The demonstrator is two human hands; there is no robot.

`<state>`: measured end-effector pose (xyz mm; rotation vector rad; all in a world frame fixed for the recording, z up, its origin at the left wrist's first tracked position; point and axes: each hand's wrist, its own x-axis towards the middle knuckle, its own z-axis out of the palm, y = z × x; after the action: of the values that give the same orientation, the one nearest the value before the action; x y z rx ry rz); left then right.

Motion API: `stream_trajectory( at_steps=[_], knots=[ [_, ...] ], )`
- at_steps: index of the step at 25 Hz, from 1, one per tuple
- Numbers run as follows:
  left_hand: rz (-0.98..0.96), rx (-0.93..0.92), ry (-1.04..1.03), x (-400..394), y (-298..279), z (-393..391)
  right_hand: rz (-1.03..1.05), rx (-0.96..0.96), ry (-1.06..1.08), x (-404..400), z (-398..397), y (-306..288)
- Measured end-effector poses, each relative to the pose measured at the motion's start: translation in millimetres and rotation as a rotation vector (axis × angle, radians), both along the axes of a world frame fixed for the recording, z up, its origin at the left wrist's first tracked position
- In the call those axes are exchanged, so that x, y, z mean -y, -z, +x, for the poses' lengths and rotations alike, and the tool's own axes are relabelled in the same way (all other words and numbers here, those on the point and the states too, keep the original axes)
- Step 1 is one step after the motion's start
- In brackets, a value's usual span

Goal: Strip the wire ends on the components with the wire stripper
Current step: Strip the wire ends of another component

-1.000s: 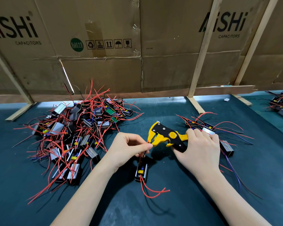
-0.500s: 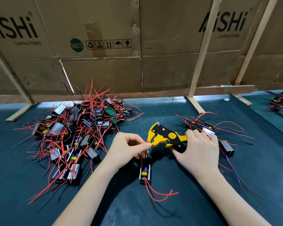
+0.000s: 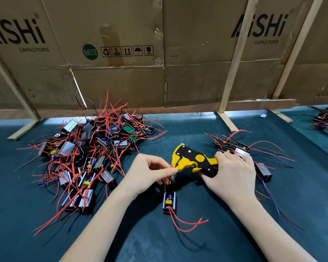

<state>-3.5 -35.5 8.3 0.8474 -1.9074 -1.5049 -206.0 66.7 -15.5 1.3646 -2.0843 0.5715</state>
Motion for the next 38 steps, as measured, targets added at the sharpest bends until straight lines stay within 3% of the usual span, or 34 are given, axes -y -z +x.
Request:
stream_trajectory(
  at_steps=[38],
  knots=[
    [-0.019,0.001,0.148,3.4,-4.1,9.2,0.022,0.013,-0.065,-0.3,0.1,-1.2]
  ],
)
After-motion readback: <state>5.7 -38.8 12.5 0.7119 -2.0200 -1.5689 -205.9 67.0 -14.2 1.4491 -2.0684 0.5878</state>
